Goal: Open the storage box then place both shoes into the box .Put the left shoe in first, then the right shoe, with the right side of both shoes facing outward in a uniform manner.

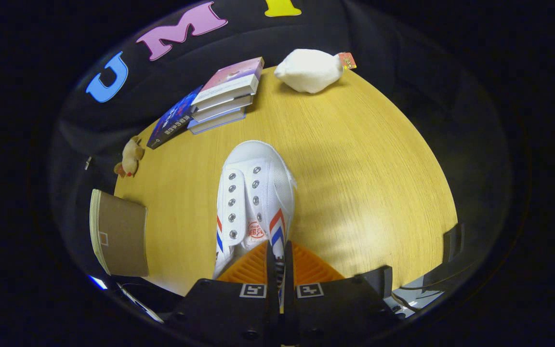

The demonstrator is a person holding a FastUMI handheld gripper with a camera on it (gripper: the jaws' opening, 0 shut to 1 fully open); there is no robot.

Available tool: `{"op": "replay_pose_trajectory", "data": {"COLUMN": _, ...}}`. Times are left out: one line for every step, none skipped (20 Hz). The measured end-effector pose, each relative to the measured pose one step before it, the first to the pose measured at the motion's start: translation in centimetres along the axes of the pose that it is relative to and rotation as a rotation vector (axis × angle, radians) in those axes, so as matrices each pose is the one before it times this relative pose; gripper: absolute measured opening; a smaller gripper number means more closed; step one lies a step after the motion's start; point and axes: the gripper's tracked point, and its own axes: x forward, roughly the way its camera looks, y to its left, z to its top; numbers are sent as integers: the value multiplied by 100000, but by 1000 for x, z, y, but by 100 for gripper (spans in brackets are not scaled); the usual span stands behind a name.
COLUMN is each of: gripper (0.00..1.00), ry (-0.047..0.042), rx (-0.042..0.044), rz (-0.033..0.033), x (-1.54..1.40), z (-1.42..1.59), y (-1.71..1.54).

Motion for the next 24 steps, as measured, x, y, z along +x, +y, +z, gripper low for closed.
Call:
{"op": "replay_pose_trajectory", "data": {"gripper": 8, "ry": -1303, "rx": -279, "rz": 857, "x": -877, "z": 170, "y": 1145}}
{"op": "replay_pose_trajectory", "data": {"gripper": 8, "ry": -1416, "rx": -303, "rz": 645, "x": -933, "z": 280, "y": 1219}}
{"op": "replay_pose_trajectory", "data": {"gripper": 8, "ry": -1116, "rx": -302, "rz": 375, "x": -923, "z": 129, "y": 1102}}
{"op": "replay_pose_trajectory", "data": {"gripper": 8, "ry": -1373, "rx": -38, "rz": 287, "x": -797, "z": 232, "y": 1273}}
{"op": "replay_pose_trajectory", "data": {"gripper": 8, "ry": -919, "rx": 330, "rz": 456, "x": -828, "z": 109, "y": 1327}}
{"op": "replay_pose_trajectory", "data": {"gripper": 8, "ry": -916, "rx": 1073, "rz": 900, "x": -758, "z": 106, "y": 1540}}
{"op": "replay_pose_trajectory", "data": {"gripper": 8, "ry": -659, "rx": 1659, "rz": 1673, "x": -738, "z": -18, "y": 1658}}
{"op": "replay_pose_trajectory", "data": {"gripper": 8, "ry": -411, "rx": 2280, "rz": 2048, "x": -606, "z": -49, "y": 1874}}
{"op": "replay_pose_trajectory", "data": {"gripper": 8, "ry": -293, "rx": 1924, "rz": 2048, "x": -522, "z": -232, "y": 1867}}
{"op": "replay_pose_trajectory", "data": {"gripper": 8, "ry": -666, "rx": 1483, "rz": 1648, "x": -450, "z": -183, "y": 1892}}
{"op": "replay_pose_trajectory", "data": {"gripper": 8, "ry": -636, "rx": 944, "rz": 1458, "x": -437, "z": -321, "y": 1819}}
{"op": "replay_pose_trajectory", "data": {"gripper": 8, "ry": -947, "rx": 825, "rz": 1218, "x": -351, "z": -269, "y": 1816}}
{"op": "replay_pose_trajectory", "data": {"gripper": 8, "ry": -429, "rx": 606, "rz": 1374, "x": -403, "z": -476, "y": 1825}}
{"op": "replay_pose_trajectory", "data": {"gripper": 8, "ry": -286, "rx": 723, "rz": 1330, "x": -301, "z": -510, "y": 1865}}
{"op": "replay_pose_trajectory", "data": {"gripper": 8, "ry": 71, "rx": 207, "rz": 1113, "x": -187, "z": -529, "y": 1732}}
{"op": "replay_pose_trajectory", "data": {"gripper": 8, "ry": -269, "rx": -547, "rz": 1129, "x": -197, "z": -429, "y": 1902}}
{"op": "replay_pose_trajectory", "data": {"gripper": 8, "ry": -133, "rx": -788, "rz": 1673, "x": -166, "z": -320, "y": 1888}}
{"op": "replay_pose_trajectory", "data": {"gripper": 8, "ry": -46, "rx": -306, "rz": 2499, "x": 125, "z": -333, "y": 2104}}
{"op": "replay_pose_trajectory", "data": {"gripper": 8, "ry": 94, "rx": 38, "rz": 2620, "x": 130, "z": -380, "y": 2088}}
{"op": "replay_pose_trajectory", "data": {"gripper": 8, "ry": 824, "rx": -733, "rz": 2409, "x": 414, "z": -423, "y": 2071}}
{"op": "replay_pose_trajectory", "data": {"gripper": 8, "ry": 584, "rx": -1914, "rz": 1769, "x": 462, "z": -414, "y": 1733}}
{"op": "replay_pose_trajectory", "data": {"gripper": 8, "ry": 456, "rx": -2631, "rz": 1002, "x": 744, "z": -467, "y": 1608}}
{"op": "replay_pose_trajectory", "data": {"gripper": 8, "ry": 1032, "rx": -2315, "rz": 413, "x": 698, "z": -694, "y": 1333}}
{"op": "replay_pose_trajectory", "data": {"gripper": 8, "ry": 1307, "rx": -1702, "rz": 344, "x": 917, "z": -697, "y": 1150}}
